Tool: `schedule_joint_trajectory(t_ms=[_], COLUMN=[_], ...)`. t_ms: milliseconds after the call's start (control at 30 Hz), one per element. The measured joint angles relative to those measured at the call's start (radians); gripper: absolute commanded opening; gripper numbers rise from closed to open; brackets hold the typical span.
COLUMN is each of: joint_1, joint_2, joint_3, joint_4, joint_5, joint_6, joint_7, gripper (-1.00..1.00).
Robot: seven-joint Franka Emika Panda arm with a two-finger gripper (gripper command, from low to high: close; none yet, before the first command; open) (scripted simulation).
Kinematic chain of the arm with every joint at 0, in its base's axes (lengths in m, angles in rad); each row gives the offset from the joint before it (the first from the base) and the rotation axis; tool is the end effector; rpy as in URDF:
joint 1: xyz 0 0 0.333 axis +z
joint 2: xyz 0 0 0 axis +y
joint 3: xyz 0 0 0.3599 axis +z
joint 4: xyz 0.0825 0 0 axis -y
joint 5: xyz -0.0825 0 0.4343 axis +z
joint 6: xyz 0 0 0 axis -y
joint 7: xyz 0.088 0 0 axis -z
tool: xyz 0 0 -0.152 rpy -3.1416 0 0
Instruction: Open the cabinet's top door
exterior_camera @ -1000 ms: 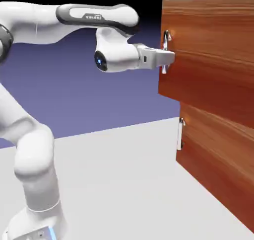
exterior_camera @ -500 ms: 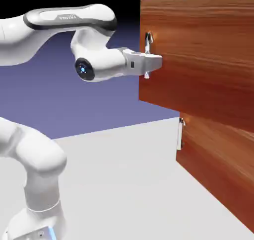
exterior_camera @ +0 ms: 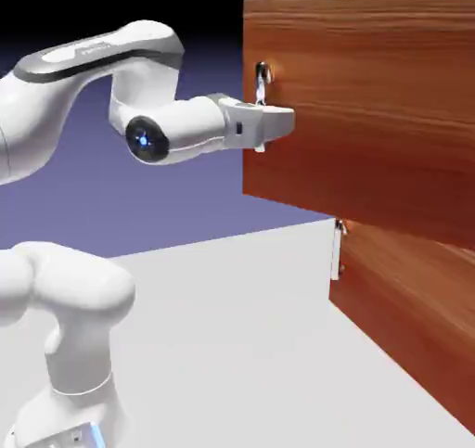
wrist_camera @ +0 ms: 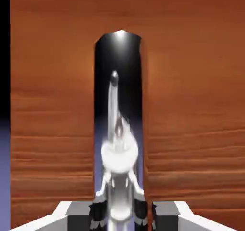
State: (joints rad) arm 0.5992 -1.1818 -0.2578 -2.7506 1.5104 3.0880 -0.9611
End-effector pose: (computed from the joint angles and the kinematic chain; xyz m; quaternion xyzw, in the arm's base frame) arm 0.3274 0.0105 0.6037 -0.7024 0.0822 -0.5537 0.4397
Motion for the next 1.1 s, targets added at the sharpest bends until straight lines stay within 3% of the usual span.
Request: schedule_joint_trajectory(t_ms=[233, 567, 833, 1100], joint_1=[-0.235, -0.450, -0.495, -0.381], joint_2=[-0.118, -0.267, -0.281, -0.248], joint_3=[-0.015, -0.239, -0.485, -0.707], joint_4=[-0.088, -0.089, 0.046, 0.310], joint_5=[-0.263, -0.584, -0.802, -0.969], joint_6=[-0.291, -0.725, -1.073, -1.411], joint_7=[0.241, 0.380, 0.413, 0.437], gripper=[-1.00, -1.00, -1.00, -1.00])
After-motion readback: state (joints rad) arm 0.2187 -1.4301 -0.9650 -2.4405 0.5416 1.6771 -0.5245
